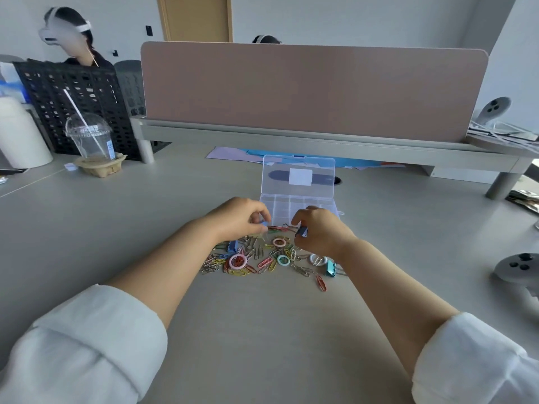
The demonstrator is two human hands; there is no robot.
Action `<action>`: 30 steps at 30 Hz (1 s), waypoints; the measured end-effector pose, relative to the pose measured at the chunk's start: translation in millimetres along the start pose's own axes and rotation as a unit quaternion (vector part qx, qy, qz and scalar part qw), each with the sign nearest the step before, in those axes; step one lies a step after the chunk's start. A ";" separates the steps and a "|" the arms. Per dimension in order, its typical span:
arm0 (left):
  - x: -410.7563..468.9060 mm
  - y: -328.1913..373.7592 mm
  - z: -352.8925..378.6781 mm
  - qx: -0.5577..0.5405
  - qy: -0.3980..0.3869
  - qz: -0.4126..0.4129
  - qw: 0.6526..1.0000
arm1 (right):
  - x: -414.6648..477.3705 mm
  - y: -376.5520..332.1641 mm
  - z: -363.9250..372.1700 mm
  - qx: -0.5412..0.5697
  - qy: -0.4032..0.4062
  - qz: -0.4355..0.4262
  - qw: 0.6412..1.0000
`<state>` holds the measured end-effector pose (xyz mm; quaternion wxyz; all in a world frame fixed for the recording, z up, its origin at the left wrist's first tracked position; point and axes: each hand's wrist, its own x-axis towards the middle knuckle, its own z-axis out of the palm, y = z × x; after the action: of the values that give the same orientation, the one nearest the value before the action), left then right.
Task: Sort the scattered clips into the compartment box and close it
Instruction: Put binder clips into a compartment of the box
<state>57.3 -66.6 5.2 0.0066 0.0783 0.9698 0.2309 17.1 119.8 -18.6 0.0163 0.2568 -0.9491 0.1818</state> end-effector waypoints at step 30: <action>112.4 33.0 36.4 -0.013 0.084 -0.134 0.987 | 45.3 64.8 3.7 0.091 0.130 0.010 0.987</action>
<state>-47.0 -3.9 -10.0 -0.0425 -0.0717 0.9655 0.2466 -54.0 148.6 -38.2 0.1145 0.2217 -0.9210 0.2992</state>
